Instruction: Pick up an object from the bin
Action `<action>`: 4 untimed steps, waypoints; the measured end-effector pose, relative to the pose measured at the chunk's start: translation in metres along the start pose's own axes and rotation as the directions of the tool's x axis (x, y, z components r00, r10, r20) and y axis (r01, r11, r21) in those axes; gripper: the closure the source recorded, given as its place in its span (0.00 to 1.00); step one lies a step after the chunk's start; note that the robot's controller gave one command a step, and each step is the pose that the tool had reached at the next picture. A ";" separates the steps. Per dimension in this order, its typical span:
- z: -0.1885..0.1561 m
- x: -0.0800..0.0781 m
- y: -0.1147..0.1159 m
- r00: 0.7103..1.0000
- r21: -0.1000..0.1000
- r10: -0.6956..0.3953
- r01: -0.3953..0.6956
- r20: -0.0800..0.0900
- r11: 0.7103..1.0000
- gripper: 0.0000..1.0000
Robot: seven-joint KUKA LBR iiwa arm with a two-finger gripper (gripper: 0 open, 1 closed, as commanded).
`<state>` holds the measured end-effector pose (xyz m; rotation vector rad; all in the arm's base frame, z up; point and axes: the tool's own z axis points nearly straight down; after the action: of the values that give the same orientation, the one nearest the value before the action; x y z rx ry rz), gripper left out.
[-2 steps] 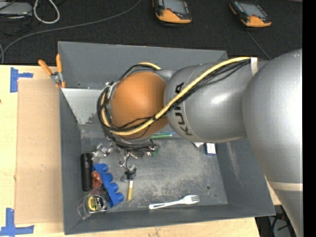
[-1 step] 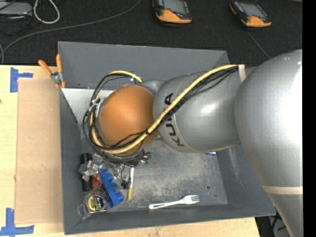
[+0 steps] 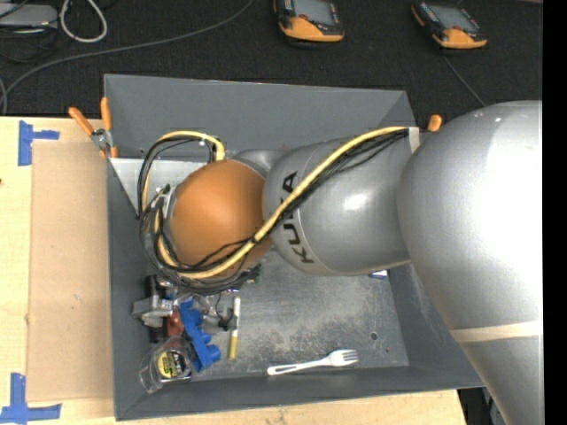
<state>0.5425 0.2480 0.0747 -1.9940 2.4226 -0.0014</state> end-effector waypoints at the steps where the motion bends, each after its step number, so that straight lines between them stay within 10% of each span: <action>1: -0.001 0.010 0.010 0.980 0.003 -0.197 0.197 0.007 0.980 1.00; 4: -0.068 0.011 0.014 0.981 -0.005 -0.196 0.196 0.005 0.981 1.00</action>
Offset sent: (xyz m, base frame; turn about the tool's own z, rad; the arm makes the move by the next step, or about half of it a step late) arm 0.0000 0.0000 0.0000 0.0000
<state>0.5267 0.2401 0.1424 -2.2230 2.2143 0.0099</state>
